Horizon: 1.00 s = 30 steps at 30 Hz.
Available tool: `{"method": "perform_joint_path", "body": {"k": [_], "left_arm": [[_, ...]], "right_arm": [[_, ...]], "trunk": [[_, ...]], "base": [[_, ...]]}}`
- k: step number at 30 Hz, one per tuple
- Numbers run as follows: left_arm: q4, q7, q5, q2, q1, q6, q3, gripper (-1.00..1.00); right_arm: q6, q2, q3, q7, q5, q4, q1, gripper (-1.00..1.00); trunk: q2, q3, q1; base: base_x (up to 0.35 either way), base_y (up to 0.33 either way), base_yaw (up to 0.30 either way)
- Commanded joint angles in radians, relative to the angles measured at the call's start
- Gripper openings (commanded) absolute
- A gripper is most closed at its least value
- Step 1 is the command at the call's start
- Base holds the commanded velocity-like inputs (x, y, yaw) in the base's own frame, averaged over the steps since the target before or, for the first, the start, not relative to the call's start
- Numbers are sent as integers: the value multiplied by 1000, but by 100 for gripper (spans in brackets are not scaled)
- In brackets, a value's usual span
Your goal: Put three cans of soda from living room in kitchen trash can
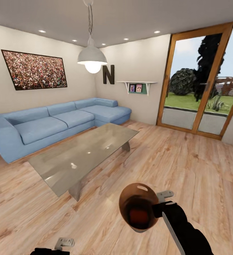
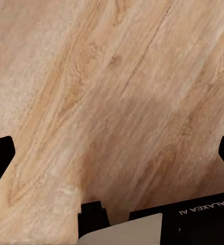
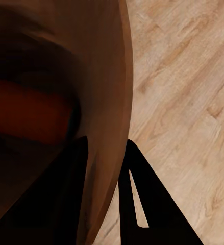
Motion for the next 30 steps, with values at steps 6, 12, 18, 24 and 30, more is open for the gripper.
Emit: {"method": "perform_joint_path", "body": {"k": [6,12,18,24,30], "left_arm": [[0,0,0,0,0,0,0,100],[0,0,0,0,0,0,0,100],[0,0,0,0,0,0,1,100],[0,0,0,0,0,0,1,100],[0,0,0,0,0,0,0,100]], "right_arm": [[-1,0,0,2,-4,0,0,-100],[-1,0,0,3,-5,0,0,-100],[-1,0,1,2,-5,0,0,-100],[-1,0,2,2,-5,0,0,-100],[-1,0,2,2,-5,0,0,-100]], "trunk": [[0,0,0],[0,0,0],[0,0,0],[0,0,0],[0,0,0]], "base": [[-175,139,287],[-246,202,288],[-72,74,297],[-96,187,299],[-57,105,299]]}}
